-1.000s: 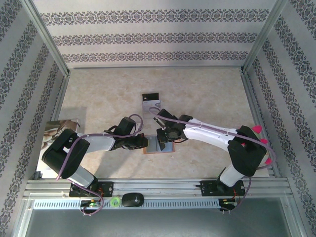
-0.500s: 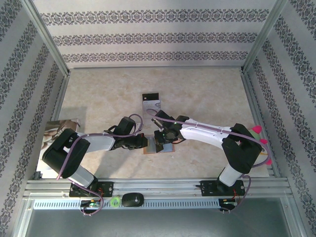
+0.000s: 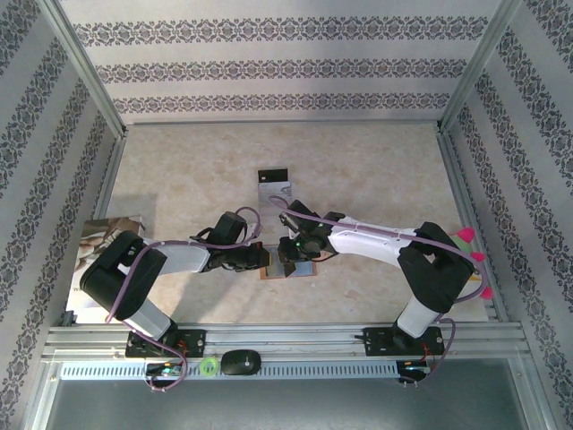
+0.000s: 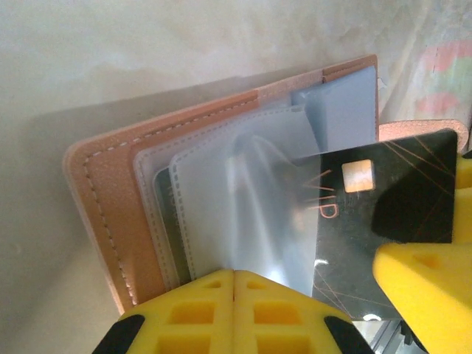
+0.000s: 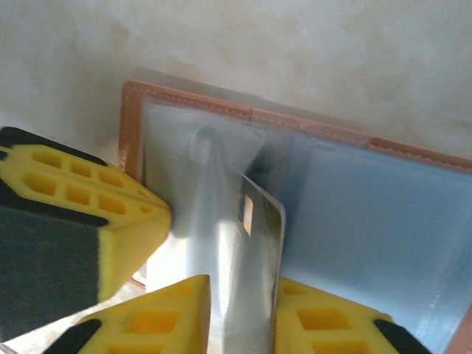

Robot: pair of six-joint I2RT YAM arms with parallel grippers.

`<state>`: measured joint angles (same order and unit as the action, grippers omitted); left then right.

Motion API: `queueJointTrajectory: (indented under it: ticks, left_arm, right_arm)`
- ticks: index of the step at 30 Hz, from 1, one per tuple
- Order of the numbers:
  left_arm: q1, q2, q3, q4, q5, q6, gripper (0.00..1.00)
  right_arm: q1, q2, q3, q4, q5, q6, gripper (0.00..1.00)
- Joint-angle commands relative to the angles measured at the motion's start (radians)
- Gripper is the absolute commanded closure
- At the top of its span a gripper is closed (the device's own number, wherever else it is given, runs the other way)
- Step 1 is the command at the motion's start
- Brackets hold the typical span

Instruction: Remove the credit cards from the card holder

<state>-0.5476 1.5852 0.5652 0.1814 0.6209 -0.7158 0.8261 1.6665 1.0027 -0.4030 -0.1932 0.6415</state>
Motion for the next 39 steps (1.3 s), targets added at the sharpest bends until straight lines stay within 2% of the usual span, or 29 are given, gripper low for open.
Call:
queueJointTrajectory:
  ticks: [1, 7, 11, 19, 24, 28, 29, 32, 39]
  left_arm:
    - [0.012, 0.033, -0.011, -0.019, -0.021, 0.004, 1.00]
    - [0.014, 0.024, -0.008, -0.029, -0.021, 0.002, 1.00]
    - [0.018, 0.022, 0.006, -0.047, -0.015, 0.015, 0.98]
    - [0.019, -0.109, 0.051, -0.094, -0.056, 0.018, 0.53]
    - [0.022, -0.195, 0.097, -0.198, -0.098, 0.056, 0.39]
    - [0.044, -0.269, 0.096, -0.274, -0.135, 0.066, 0.29]
    - [0.054, -0.291, 0.088, -0.288, -0.144, 0.060, 0.25]
    - [0.086, -0.354, 0.065, -0.316, -0.154, 0.045, 0.00]
    - [0.160, -0.460, 0.051, -0.424, -0.207, 0.057, 0.00]
  right_arm:
    - [-0.012, 0.018, -0.019, 0.016, -0.020, 0.012, 0.80]
    - [-0.023, -0.048, -0.017, -0.059, 0.107, -0.057, 1.00]
    - [-0.056, -0.141, -0.007, -0.060, 0.127, -0.167, 1.00]
    - [-0.120, -0.215, 0.133, 0.036, 0.121, -0.428, 1.00]
    - [-0.170, -0.126, 0.315, 0.035, 0.039, -0.696, 1.00]
    - [-0.208, 0.018, 0.517, -0.086, -0.111, -0.880, 1.00]
    - [-0.210, 0.055, 0.561, -0.121, -0.130, -0.946, 1.00]
    - [-0.210, 0.161, 0.685, -0.229, -0.098, -1.099, 1.00]
    - [-0.208, 0.378, 0.926, -0.343, 0.077, -1.327, 1.00]
